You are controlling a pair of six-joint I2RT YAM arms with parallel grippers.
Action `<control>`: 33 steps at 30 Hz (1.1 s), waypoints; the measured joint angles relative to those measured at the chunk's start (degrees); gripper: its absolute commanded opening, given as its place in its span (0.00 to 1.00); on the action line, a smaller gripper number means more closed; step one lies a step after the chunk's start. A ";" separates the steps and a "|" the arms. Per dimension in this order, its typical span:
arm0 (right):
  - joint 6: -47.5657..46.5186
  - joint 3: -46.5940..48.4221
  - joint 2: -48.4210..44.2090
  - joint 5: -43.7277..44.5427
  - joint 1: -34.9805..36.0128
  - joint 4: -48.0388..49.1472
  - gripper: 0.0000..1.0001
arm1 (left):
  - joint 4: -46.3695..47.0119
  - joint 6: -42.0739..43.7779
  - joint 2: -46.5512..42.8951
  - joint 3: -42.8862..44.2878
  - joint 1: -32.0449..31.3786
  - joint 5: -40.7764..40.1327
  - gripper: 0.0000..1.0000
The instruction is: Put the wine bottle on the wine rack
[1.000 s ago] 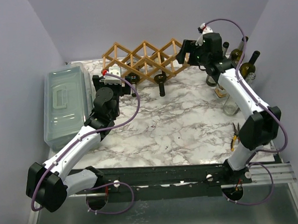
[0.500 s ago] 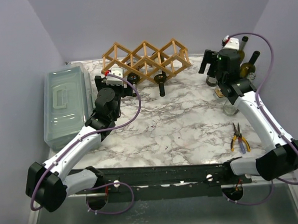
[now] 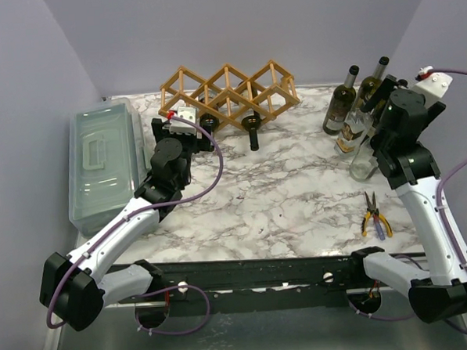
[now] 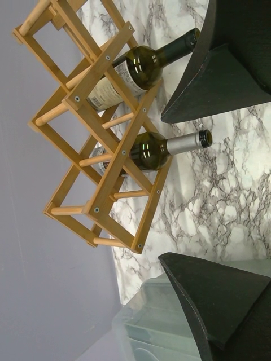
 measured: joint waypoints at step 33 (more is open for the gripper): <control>1.25 -14.40 5.14 -9.29 -10.84 10.99 0.66 | 0.00 2.23 0.00 0.00 -2.12 -0.83 0.98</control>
